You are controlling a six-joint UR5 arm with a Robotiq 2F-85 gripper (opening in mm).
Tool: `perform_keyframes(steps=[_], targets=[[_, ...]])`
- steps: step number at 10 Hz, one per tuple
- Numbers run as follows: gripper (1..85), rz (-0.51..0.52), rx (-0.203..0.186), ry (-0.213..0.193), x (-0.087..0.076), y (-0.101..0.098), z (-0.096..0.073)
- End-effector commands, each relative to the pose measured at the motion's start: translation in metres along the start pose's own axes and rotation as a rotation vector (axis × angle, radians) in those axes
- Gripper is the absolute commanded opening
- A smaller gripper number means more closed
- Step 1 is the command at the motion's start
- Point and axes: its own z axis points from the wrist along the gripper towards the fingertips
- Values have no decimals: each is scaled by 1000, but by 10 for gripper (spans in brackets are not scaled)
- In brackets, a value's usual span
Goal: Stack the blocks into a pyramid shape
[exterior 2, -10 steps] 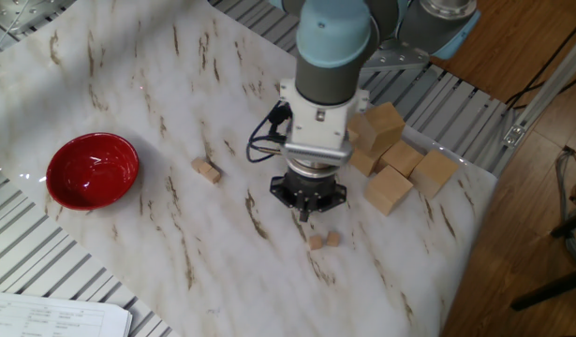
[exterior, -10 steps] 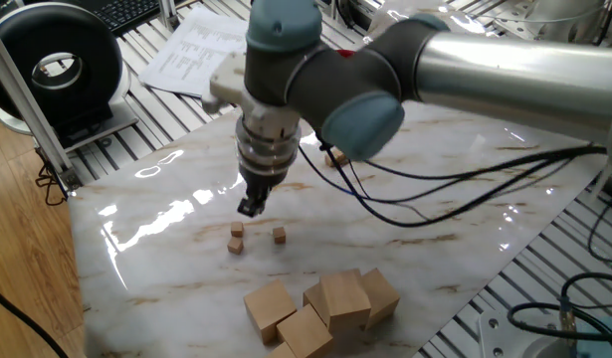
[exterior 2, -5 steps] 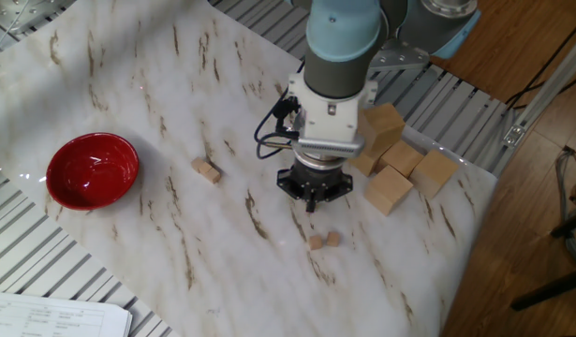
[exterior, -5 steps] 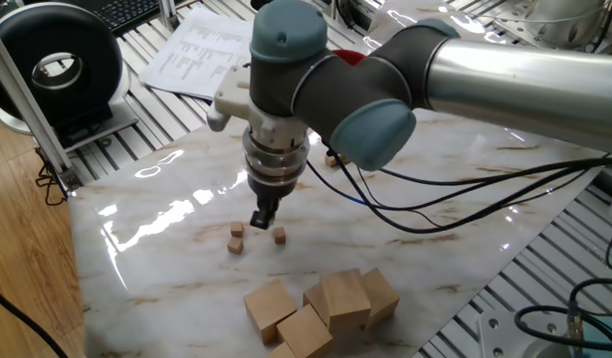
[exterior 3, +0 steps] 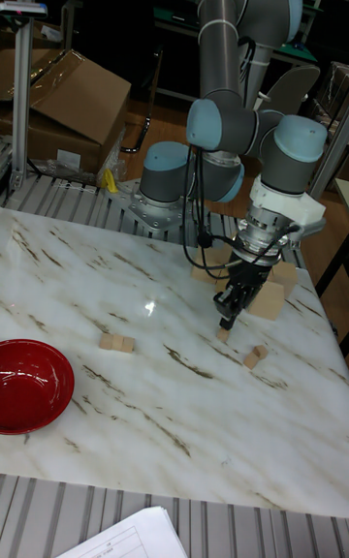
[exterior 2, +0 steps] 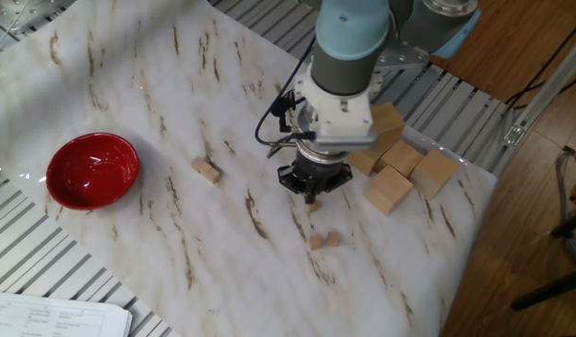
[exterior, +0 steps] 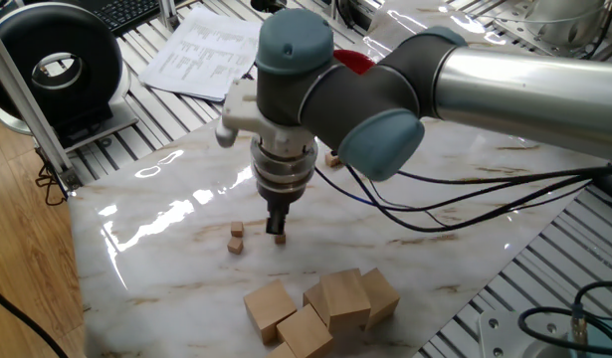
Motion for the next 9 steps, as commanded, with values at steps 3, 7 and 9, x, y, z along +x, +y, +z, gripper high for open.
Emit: perform_keyframes(steps=[3, 7, 9], targets=[[130, -225, -21, -17, -3, 15, 0], [223, -293, -56, -80, -14, 32, 4], [350, -373, -58, -87, -10, 31, 12]])
